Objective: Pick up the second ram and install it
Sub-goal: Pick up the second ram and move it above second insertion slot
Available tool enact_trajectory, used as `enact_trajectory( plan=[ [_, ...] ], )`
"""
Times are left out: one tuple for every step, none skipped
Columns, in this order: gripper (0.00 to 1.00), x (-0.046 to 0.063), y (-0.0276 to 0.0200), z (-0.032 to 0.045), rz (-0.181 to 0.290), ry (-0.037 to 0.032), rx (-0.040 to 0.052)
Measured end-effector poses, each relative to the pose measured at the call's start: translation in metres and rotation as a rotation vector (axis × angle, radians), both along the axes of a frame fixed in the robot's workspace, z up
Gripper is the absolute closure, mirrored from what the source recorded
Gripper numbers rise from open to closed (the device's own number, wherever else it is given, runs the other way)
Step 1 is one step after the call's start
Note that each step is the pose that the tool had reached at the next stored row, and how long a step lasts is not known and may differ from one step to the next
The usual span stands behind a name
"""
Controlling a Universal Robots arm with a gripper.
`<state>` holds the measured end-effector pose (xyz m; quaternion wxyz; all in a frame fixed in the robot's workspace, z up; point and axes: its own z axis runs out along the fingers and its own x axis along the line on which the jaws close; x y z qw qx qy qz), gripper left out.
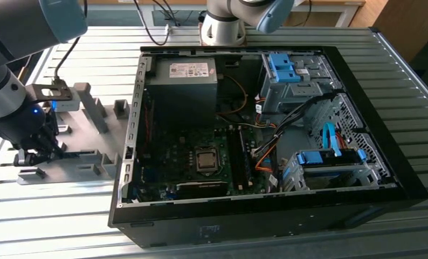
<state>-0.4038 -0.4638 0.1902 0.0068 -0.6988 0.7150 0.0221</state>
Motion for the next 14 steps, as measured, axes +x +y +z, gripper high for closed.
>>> enact_trajectory(
  plan=[
    [0.86, 0.0000, 0.0000, 0.0000, 0.000, 0.0000, 0.0000],
    [0.86, 0.0000, 0.0000, 0.0000, 0.000, 0.0001, 0.0000],
    [0.86, 0.0000, 0.0000, 0.0000, 0.000, 0.0000, -0.0001],
    [0.86, 0.0000, 0.0000, 0.0000, 0.000, 0.0000, -0.0001],
    [0.86, 0.0000, 0.0000, 0.0000, 0.000, 0.0000, -0.0001],
    [0.86, 0.0000, 0.0000, 0.0000, 0.000, 0.0000, -0.0002],
    [0.86, 0.0000, 0.0000, 0.0000, 0.000, 0.0000, -0.0002],
    [0.86, 0.0000, 0.0000, 0.0000, 0.000, 0.0000, -0.0002],
    [0.86, 0.0000, 0.0000, 0.0000, 0.000, 0.0000, -0.0003],
    [0.86, 0.0000, 0.0000, 0.0000, 0.000, 0.0000, -0.0002],
    [0.86, 0.0000, 0.0000, 0.0003, 0.000, -0.0003, -0.0001],
    [0.86, 0.0000, 0.0000, 0.0011, 0.000, -0.0002, -0.0001],
    [0.86, 0.0000, 0.0000, 0.0023, 0.000, -0.0001, -0.0002],
    [0.86, 0.0000, 0.0000, 0.0035, 0.000, -0.0001, -0.0002]
  ],
)
